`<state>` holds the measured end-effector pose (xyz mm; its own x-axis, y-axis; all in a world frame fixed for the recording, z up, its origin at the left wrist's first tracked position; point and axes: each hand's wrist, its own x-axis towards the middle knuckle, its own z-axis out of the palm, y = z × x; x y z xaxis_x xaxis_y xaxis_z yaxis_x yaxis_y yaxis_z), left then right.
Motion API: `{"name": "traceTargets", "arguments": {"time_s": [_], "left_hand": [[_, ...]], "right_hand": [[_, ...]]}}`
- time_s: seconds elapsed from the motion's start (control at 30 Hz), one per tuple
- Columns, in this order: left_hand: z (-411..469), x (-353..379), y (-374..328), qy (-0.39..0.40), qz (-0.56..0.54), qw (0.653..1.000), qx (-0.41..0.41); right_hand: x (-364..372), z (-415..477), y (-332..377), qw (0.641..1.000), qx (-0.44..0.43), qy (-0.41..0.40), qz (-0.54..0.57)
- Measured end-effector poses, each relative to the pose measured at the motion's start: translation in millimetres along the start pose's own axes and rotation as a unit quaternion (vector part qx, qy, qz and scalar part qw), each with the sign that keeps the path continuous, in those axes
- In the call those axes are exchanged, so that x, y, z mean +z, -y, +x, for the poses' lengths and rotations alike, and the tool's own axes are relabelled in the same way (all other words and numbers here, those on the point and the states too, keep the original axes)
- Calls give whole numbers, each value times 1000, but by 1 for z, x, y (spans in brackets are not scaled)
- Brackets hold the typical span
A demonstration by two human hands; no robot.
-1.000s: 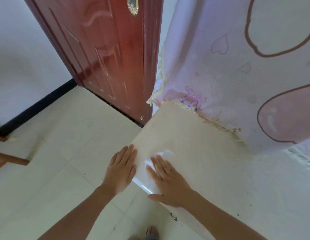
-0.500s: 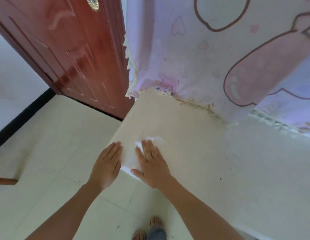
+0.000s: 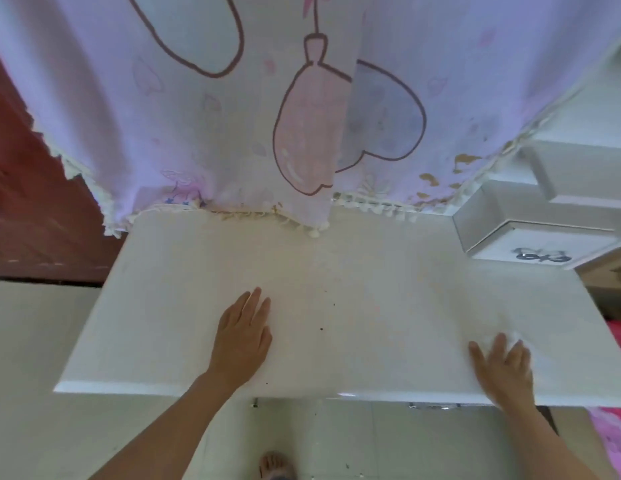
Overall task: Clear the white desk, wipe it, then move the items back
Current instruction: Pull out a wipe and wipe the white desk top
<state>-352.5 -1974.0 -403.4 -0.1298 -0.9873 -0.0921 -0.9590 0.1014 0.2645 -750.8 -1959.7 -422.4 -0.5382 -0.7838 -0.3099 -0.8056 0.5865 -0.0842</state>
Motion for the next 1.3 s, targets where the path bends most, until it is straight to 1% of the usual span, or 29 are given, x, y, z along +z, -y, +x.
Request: {"name": "traceTargets", "arguments": {"time_s": [0.03,0.07,0.1,0.13,0.23,0.33,0.4,0.5,0.57,0.6,0.67,0.73,0.9,0.97,1.0,1.03,1.1,1.2,1.23,1.3], "left_hand": [[3,2,-4,-5,-8,1000,-2],[6,4,-6,-10,-13,1000,-8],[9,5,-6,-13,-13,1000,-13],[12,5,-4,-21,-9,1000,-17],[29,-1,7,-18,6,999,-30],[39,-8,30,-33,15,998,-52],[38,-13,49,-52,10,996,-75],[24,-19,80,-72,-6,988,-133],[9,-20,103,-105,-20,972,-210],[0,-19,114,-104,-32,959,-260],[-21,-18,131,-95,-41,937,-334],[-41,-17,139,-93,-43,925,-366],[-79,-26,138,-120,-97,882,-445],[-98,-30,135,-136,-113,865,-470],[-108,-31,135,-138,-112,861,-477],[-116,-32,135,-135,-107,860,-481],[-126,-33,136,-131,-101,858,-487],[-128,-31,126,-127,-98,868,-470],[-125,-29,119,-124,-96,875,-457],[-119,-23,99,-112,-99,891,-429]], "right_hand": [[-3,3,-2,1000,14,-2,11],[-3,8,1,999,18,-22,26],[-2,13,11,998,11,-43,37],[1,20,27,999,-6,-40,32],[10,46,99,994,-105,8,-6],[26,46,188,971,-234,35,-17],[44,16,238,942,-331,45,-27],[75,-48,294,881,-465,74,-33],[94,-94,324,834,-539,112,-46],[101,-115,336,811,-569,126,-50],[112,-148,353,775,-612,145,-58],[118,-167,361,743,-649,148,-69],[121,-185,351,692,-698,148,-113],[118,-193,342,664,-726,122,-133],[118,-196,337,651,-739,83,-150],[117,-199,334,658,-730,60,-173],[108,-207,328,673,-717,29,-177],[104,-207,309,679,-713,-2,-177],[102,-205,298,687,-704,-10,-181],[99,-200,272,718,-673,-16,-179]]}}
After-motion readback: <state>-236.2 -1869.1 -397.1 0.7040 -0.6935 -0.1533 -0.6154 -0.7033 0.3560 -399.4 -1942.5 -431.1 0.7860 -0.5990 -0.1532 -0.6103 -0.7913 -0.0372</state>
